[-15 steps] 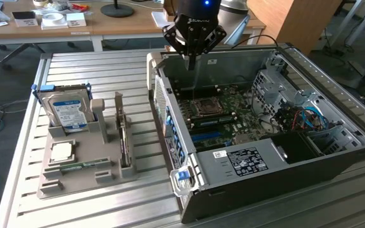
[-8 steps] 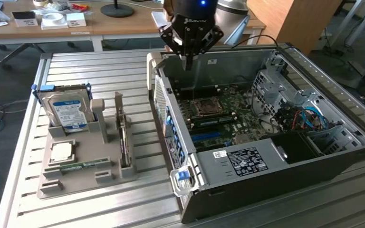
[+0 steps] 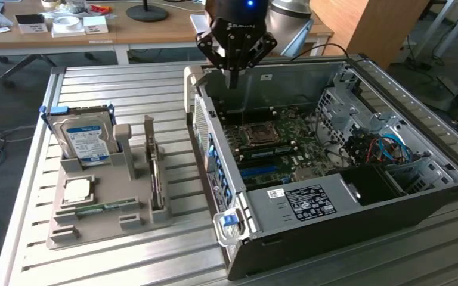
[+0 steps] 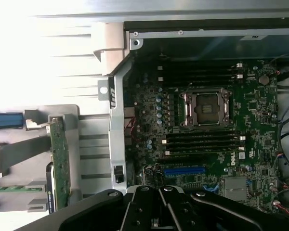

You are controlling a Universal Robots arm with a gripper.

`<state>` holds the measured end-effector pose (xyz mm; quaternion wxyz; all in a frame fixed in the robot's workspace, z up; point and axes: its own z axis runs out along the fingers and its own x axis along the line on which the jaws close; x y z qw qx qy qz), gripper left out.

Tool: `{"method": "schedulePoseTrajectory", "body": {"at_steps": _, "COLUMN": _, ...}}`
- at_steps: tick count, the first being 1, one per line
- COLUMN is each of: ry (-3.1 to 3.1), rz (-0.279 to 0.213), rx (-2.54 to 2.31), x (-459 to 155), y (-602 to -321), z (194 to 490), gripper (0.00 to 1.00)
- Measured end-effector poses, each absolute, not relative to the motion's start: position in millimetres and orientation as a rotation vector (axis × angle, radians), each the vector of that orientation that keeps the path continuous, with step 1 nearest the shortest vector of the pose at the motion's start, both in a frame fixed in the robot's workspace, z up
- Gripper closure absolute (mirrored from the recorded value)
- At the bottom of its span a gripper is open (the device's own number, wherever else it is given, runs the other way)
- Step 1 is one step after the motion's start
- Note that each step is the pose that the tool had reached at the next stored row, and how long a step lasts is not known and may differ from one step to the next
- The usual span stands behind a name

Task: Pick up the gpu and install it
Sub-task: 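Reach for the gpu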

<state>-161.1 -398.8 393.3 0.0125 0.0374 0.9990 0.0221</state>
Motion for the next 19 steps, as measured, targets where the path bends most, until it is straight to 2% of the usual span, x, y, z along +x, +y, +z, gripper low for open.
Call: {"method": "schedulePoseTrajectory", "body": {"at_steps": 19, "ry": 3.114, "rz": 0.069, "rx": 0.117, "x": -175, "y": -399, "z": 393, "gripper": 0.89}}
